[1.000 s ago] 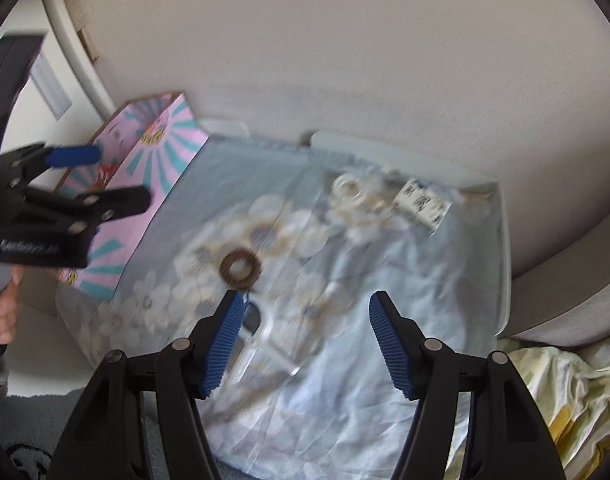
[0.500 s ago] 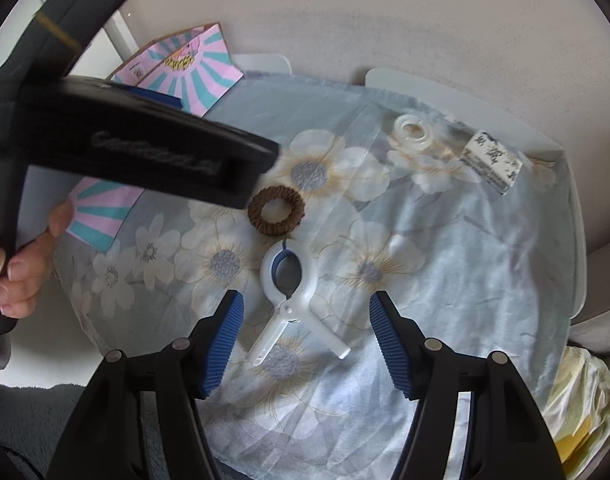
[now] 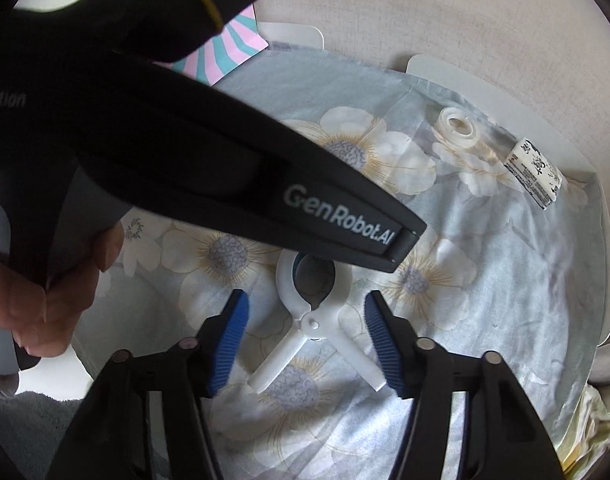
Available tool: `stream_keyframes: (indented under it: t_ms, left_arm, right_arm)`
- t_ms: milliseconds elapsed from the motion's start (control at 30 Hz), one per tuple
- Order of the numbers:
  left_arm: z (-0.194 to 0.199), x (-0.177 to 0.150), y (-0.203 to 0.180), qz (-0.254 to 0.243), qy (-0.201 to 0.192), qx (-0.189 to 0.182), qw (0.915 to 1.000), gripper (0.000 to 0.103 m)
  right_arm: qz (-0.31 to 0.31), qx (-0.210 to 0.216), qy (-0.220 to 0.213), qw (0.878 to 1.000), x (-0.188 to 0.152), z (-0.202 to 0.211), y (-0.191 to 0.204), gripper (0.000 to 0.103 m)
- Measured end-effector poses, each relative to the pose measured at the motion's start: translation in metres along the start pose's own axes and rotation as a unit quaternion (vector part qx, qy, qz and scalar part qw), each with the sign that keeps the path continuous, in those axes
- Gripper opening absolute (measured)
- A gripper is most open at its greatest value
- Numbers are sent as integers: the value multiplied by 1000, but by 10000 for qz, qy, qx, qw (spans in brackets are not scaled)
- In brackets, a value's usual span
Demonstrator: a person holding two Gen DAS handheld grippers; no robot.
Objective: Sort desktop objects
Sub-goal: 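Grasp the brown hair tie with the left gripper while the right gripper grasps the white clip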
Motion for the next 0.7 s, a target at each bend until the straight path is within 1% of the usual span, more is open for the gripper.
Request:
stream_keyframes:
  t_ms: [33,133,167,267,333,400,433,500,533,567,600,633,667,700]
  left_arm:
    - [0,-1,1,25,-33,29,10000,99]
    - [-2,-4,2,72,-48,40,10000,89]
    - [-4,-6,2,77,-25,46,10000,86]
    - [-3,-9,1,104,-78,3,9999,82]
    - [-3,-11,2,166,-105,60,9998,82]
    - [-3,-13,3,224,-118,26,9997,79]
    - [-3,-14,4,267,-116,-31,9996,72]
    - [-2,-15,4,253,-149,-4,9996,65]
    - [-1,-16,3,213,-170,37,9996,58]
    - [0,-16,3,184,-184,72,9996,47]
    - [2,-16,4,182,-203,57,9996,41]
    - [4,-16,5,200,-196,54,9996,30]
    - [5,-16,7,232,-184,43,9996,24]
    - [6,-16,9,281,-164,19,9995,23]
  right_arm:
    - [-5,-7,14,10000,0,-1,0,48]
    - [-41,4,31,10000,-2,-3,-2,40]
    - [-18,-12,-6,10000,-2,-2,-2,39]
    - [87,-88,-32,9999,-4,-1,1,38]
    - [137,-132,-53,9998,-5,0,2,38]
    - [188,-203,-87,9996,-7,2,3,36]
    - [215,-218,-107,9995,-7,3,4,35]
    - [231,-239,-162,9993,-9,5,6,35]
    - [222,-247,-186,9993,-10,6,6,35]
    - [212,-261,-210,9992,-11,8,6,34]
    - [197,-290,-235,9991,-12,10,6,34]
    - [170,-319,-262,9990,-14,12,6,34]
    - [135,-316,-290,9990,-14,14,5,34]
    - [83,-291,-327,9990,-16,17,5,34]
Point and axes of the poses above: each gripper's, at about its wrist camera, not at the fingertips, and z roughly against the way its jaws point, y to its left, x to its top, the point moved 4 cm from there along -z, roughly the way its jaws point, and after that the axes turned 3 degrees about -z, right-handed, at the moved point
